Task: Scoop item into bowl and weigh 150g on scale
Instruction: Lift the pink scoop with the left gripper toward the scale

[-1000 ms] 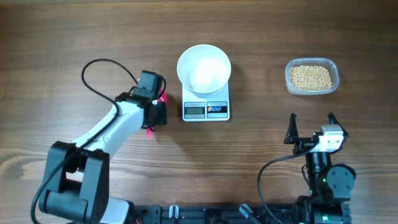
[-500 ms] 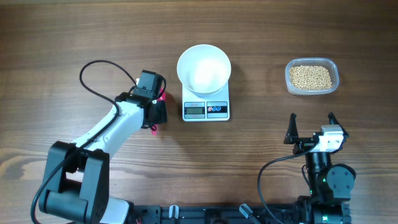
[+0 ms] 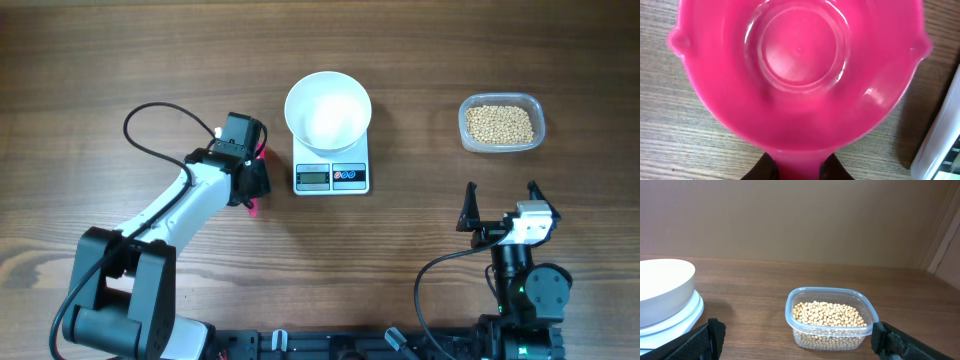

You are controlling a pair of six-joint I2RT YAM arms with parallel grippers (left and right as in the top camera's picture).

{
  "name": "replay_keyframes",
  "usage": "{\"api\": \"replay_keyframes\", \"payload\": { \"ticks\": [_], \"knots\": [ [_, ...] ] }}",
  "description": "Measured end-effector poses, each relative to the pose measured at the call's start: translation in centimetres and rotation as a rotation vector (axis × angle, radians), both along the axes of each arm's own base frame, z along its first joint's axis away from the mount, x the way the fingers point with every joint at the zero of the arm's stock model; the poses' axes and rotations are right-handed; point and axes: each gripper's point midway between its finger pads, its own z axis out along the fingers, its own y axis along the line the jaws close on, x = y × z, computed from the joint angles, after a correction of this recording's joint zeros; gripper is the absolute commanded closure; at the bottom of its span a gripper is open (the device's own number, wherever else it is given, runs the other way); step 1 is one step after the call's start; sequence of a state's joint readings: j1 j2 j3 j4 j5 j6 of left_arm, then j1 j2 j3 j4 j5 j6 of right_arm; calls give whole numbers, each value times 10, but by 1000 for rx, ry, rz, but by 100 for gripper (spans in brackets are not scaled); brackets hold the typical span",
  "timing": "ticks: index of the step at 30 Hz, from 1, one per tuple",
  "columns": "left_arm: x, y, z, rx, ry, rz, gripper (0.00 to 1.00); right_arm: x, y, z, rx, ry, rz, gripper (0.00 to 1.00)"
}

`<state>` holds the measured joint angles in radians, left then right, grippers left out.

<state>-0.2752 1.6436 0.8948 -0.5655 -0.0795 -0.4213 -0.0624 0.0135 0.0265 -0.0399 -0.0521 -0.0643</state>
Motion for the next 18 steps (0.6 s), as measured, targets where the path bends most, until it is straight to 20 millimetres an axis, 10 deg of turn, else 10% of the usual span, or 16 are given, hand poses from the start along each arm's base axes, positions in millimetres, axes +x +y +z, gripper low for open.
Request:
{"api": "replay_keyframes", "payload": {
  "ticks": [4,11,18],
  "knots": [
    [3,-2,17,-25,-19,39,96,0,0,0,0,0,0,0],
    [29,-16,113,-220,-254,226,96,0,11,3,78,-10,60,0],
    [18,-45,130,-525,-166,509,96,-6,46,5,1088,119,227,0]
  ]
}}
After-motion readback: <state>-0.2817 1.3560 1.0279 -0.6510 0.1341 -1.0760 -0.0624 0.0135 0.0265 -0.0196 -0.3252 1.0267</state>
